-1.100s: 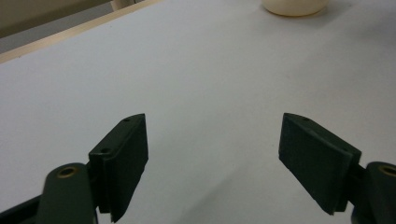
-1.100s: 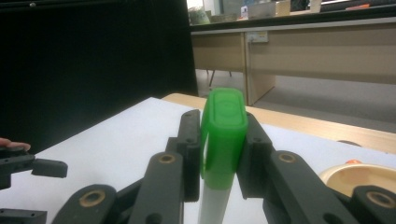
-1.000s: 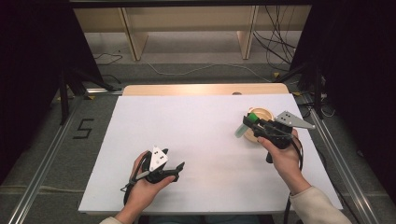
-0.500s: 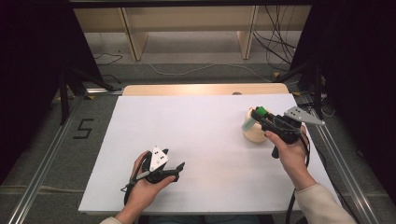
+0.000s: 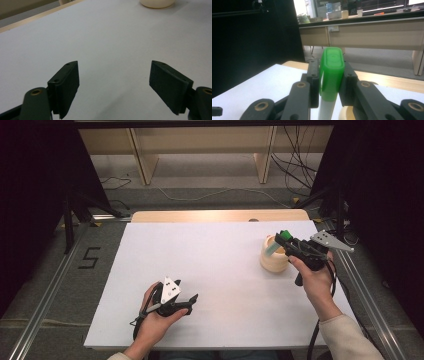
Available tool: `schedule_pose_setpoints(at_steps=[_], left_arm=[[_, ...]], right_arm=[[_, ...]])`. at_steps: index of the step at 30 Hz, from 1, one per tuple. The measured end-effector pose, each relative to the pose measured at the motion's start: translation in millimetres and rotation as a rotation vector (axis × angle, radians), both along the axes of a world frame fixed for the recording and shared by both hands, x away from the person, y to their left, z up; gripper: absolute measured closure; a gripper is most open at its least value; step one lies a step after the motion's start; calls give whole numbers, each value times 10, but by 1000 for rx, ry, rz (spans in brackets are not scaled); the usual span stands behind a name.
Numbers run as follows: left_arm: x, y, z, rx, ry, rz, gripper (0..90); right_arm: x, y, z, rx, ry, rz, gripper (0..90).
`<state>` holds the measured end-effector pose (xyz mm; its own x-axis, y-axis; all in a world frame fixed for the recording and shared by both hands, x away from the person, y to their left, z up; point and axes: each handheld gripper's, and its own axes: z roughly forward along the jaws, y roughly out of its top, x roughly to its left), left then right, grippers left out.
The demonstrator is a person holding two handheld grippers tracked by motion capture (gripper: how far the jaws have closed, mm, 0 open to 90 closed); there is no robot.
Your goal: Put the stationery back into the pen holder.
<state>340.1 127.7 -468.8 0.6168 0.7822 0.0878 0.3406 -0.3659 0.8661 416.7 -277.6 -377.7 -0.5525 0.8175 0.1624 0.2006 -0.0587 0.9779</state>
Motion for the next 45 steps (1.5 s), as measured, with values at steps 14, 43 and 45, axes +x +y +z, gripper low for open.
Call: schedule_pose_setpoints(at_steps=[14, 43, 45], left_arm=[[0, -2, 1, 0, -1, 0, 241], [1, -3, 4, 0, -2, 0, 241], [2, -4, 3, -1, -1, 1, 241]], right_arm=[[48, -90, 38, 0, -16, -32, 747], [229, -250, 40, -39, -24, -130, 746], [252, -248, 20, -52, -24, -135, 746]])
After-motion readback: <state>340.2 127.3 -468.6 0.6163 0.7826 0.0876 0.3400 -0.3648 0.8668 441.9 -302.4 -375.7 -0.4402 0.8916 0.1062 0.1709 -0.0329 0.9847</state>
